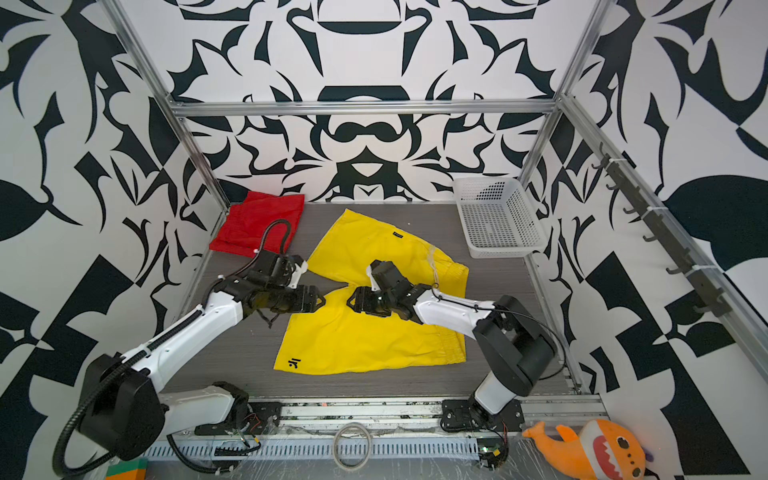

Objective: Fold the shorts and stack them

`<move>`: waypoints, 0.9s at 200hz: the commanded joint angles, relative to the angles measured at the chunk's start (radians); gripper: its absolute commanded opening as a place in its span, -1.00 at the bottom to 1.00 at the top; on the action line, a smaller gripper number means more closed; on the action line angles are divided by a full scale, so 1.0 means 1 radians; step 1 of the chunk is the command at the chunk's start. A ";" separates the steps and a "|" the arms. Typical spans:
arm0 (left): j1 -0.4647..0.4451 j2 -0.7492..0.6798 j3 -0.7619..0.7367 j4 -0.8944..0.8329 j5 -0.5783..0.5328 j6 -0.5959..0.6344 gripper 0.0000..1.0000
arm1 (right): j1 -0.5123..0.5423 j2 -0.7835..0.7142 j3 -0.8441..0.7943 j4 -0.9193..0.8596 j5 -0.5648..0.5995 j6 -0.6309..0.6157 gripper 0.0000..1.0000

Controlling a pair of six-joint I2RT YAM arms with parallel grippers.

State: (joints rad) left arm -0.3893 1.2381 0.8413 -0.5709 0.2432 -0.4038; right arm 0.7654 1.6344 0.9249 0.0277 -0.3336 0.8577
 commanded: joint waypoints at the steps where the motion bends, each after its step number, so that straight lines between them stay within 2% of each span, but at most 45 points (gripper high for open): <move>1: 0.113 -0.012 -0.053 0.038 0.077 -0.155 0.68 | 0.046 0.071 0.129 -0.049 0.050 0.019 0.24; 17: 0.210 0.009 -0.098 0.070 0.131 -0.204 0.68 | 0.071 0.136 0.212 -0.122 0.084 0.020 0.27; 28: 0.267 0.028 -0.126 0.100 0.182 -0.239 0.68 | 0.088 0.180 0.275 -0.178 0.114 0.004 0.37; 35: 0.296 0.055 -0.142 0.111 0.200 -0.255 0.77 | 0.100 0.208 0.320 -0.225 0.141 -0.010 0.39; 61: 0.346 0.109 -0.188 0.186 0.245 -0.280 0.76 | 0.134 0.312 0.462 -0.344 0.198 -0.058 0.40; 78: 0.357 0.155 -0.204 0.249 0.301 -0.305 0.74 | 0.137 0.372 0.488 -0.368 0.205 -0.051 0.23; 99: 0.358 0.198 -0.203 0.275 0.332 -0.313 0.74 | 0.137 0.410 0.490 -0.406 0.188 -0.052 -0.13; 107: 0.358 0.206 -0.202 0.280 0.334 -0.313 0.74 | 0.139 0.407 0.467 -0.395 0.176 -0.047 -0.30; 145: 0.358 0.218 -0.218 0.321 0.361 -0.316 0.72 | 0.143 0.348 0.284 -0.273 0.148 0.004 -0.74; 154: 0.358 0.225 -0.226 0.339 0.369 -0.323 0.71 | 0.142 0.347 0.251 -0.242 0.129 0.013 -0.82; 158: 0.358 0.228 -0.228 0.347 0.372 -0.325 0.62 | 0.143 0.347 0.238 -0.229 0.123 0.018 -0.84; 180: 0.357 0.251 -0.250 0.435 0.445 -0.339 0.50 | 0.143 0.354 0.199 -0.167 0.102 0.038 -0.87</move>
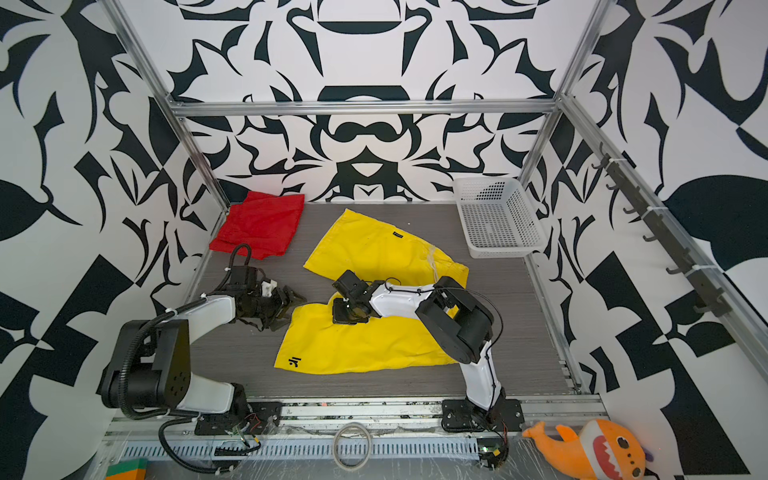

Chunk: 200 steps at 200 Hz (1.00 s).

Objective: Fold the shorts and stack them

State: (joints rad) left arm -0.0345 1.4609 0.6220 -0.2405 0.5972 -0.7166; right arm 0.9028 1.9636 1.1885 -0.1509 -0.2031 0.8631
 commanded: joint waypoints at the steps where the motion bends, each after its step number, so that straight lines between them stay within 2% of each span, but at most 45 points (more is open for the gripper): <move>1: 0.003 0.028 -0.032 0.110 0.095 -0.028 0.50 | 0.006 0.024 -0.065 0.015 -0.029 0.035 -0.87; 31: -0.008 0.006 -0.045 0.176 0.195 -0.027 0.39 | -0.002 0.018 -0.067 0.066 -0.038 0.046 -0.86; 52: -0.036 -0.063 -0.061 0.209 0.217 -0.018 0.21 | -0.018 -0.001 -0.077 0.116 -0.055 0.058 -0.85; 76: -0.113 -0.107 -0.077 0.276 0.208 -0.022 0.03 | -0.037 -0.045 -0.112 0.183 -0.078 0.080 -0.81; 99: -0.177 -0.099 -0.073 0.284 0.220 -0.008 -0.11 | -0.069 -0.114 -0.181 0.263 -0.109 0.113 -0.48; 125: -0.256 -0.116 -0.050 0.235 0.191 0.048 -0.11 | -0.121 -0.238 -0.303 0.333 -0.125 0.160 -0.12; 141: -0.312 -0.113 -0.021 0.169 0.157 0.106 -0.09 | -0.157 -0.320 -0.366 0.336 -0.135 0.172 0.01; 171: -0.413 -0.047 0.022 0.105 0.143 0.165 -0.05 | -0.197 -0.386 -0.390 0.332 -0.188 0.172 0.13; 200: -0.518 0.009 0.074 0.053 0.093 0.207 0.00 | -0.197 -0.348 -0.315 0.268 -0.213 0.132 0.23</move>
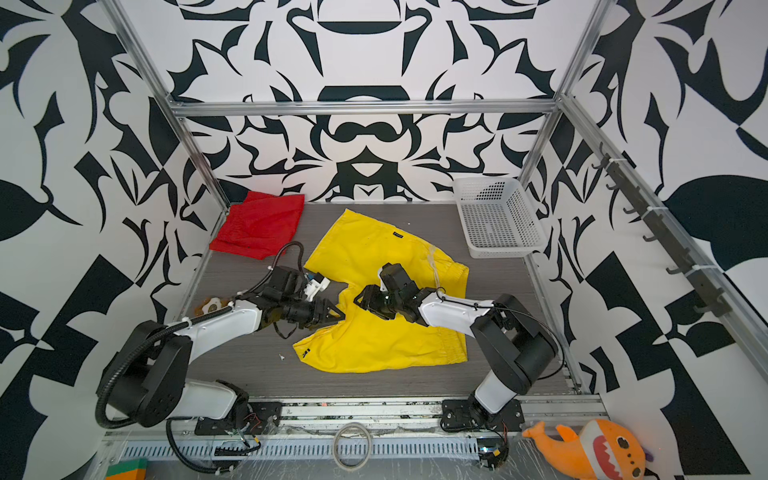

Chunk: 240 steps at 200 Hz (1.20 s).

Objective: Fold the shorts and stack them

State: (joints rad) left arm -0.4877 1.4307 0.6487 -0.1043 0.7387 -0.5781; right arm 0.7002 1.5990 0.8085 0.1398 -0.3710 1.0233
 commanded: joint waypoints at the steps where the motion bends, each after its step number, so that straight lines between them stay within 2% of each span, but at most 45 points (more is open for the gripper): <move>1: -0.068 0.041 0.048 -0.084 -0.051 0.069 0.01 | 0.005 0.018 0.068 -0.025 -0.046 -0.029 0.23; 32: -0.098 0.088 0.066 -0.086 -0.076 0.070 0.06 | 0.011 0.110 0.156 -0.088 -0.067 -0.072 0.29; 67: -0.106 0.109 0.058 -0.098 -0.093 0.093 0.07 | 0.030 0.236 0.250 -0.067 -0.122 -0.078 0.35; 99: -0.103 0.070 0.059 -0.100 -0.110 0.069 0.10 | 0.028 0.312 0.290 -0.126 -0.065 -0.075 0.35; 115: -0.086 0.030 0.063 -0.108 -0.124 0.063 0.12 | 0.030 0.348 0.302 -0.152 -0.043 -0.073 0.17; 126: -0.074 0.013 0.065 -0.117 -0.131 0.061 0.13 | 0.030 0.362 0.301 -0.173 -0.024 -0.071 -0.12; 148: -0.046 -0.011 0.076 -0.141 -0.126 0.056 0.15 | 0.030 0.366 0.295 -0.236 0.023 -0.088 -0.55; 168: 0.023 -0.067 0.080 -0.142 -0.121 0.015 0.18 | 0.028 0.360 0.271 -0.256 0.040 -0.101 -0.82; 185: 0.131 -0.123 0.078 -0.132 -0.091 -0.032 0.25 | 0.029 0.355 0.248 -0.243 0.034 -0.106 -0.94; 207: 0.264 -0.196 0.077 -0.188 -0.155 -0.071 0.36 | 0.027 0.360 0.226 -0.225 0.027 -0.103 -1.00; 226: 0.361 -0.183 0.088 -0.269 -0.194 -0.026 0.37 | 0.027 0.362 0.223 -0.215 0.024 -0.103 -1.00; 240: 0.409 -0.126 0.104 -0.323 -0.216 0.003 0.47 | 0.028 0.358 0.228 -0.214 0.021 -0.107 -1.00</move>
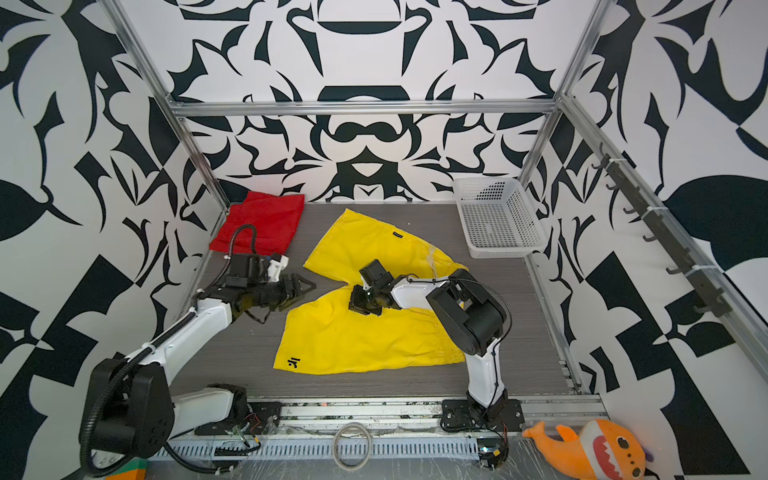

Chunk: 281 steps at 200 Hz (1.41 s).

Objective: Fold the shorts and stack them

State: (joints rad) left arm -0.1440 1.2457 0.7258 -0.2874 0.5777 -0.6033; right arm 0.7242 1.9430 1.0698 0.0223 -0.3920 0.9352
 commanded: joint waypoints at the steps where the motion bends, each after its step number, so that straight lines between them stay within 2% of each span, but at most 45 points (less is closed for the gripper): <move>1: 0.066 0.062 0.028 -0.142 -0.056 0.030 0.49 | 0.003 0.014 -0.034 -0.096 0.042 -0.019 -1.00; 18: 0.077 0.136 0.049 -0.177 -0.082 0.084 0.60 | 0.003 0.010 -0.026 -0.096 0.039 -0.024 -1.00; 35: 0.078 0.216 0.059 -0.168 -0.050 0.114 0.67 | 0.003 0.007 -0.022 -0.093 0.039 -0.022 -1.00; 54: 0.068 0.292 0.062 -0.116 0.038 0.119 0.67 | 0.004 0.008 -0.016 -0.087 0.036 -0.019 -1.00; 82: 0.023 0.339 0.075 -0.115 0.063 0.151 0.63 | 0.003 0.011 -0.005 -0.083 0.035 -0.013 -1.00; 107: -0.019 0.363 0.055 -0.078 0.086 0.138 0.40 | 0.003 0.019 -0.001 -0.072 0.035 -0.006 -1.00; 121: -0.042 0.373 0.055 -0.068 0.070 0.143 0.10 | 0.003 0.024 0.001 -0.066 0.033 -0.003 -1.00; 138: -0.051 0.380 0.049 -0.033 0.071 0.115 -0.10 | 0.003 0.024 0.001 -0.062 0.036 0.001 -1.00; 147: -0.058 0.379 0.052 -0.023 0.059 0.105 -0.27 | 0.003 0.021 -0.002 -0.062 0.039 0.000 -1.00; 191: -0.078 0.337 0.076 -0.062 -0.057 0.109 -1.00 | 0.003 0.010 -0.004 -0.068 0.059 -0.001 -1.00; 214: -0.078 0.256 0.083 -0.114 -0.153 0.142 -1.00 | 0.004 -0.003 -0.005 -0.098 0.087 -0.018 -1.00; 240: -0.078 0.169 0.115 -0.169 -0.212 0.259 -0.99 | 0.003 -0.013 -0.004 -0.121 0.096 -0.039 -1.00; 248: -0.078 0.152 0.125 -0.180 -0.202 0.322 -0.78 | 0.004 -0.013 -0.003 -0.122 0.094 -0.042 -1.00; 260: -0.081 0.136 0.148 -0.211 -0.188 0.440 -0.21 | 0.003 -0.011 0.001 -0.120 0.090 -0.044 -1.00; 281: -0.086 0.147 0.214 -0.296 -0.218 0.643 -0.02 | 0.004 -0.011 0.004 -0.114 0.088 -0.044 -1.00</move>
State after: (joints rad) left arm -0.2245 1.3933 0.8726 -0.4583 0.4015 -0.2386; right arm 0.7246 1.9377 1.0744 0.0105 -0.3618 0.9127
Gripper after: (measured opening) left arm 0.452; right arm 0.048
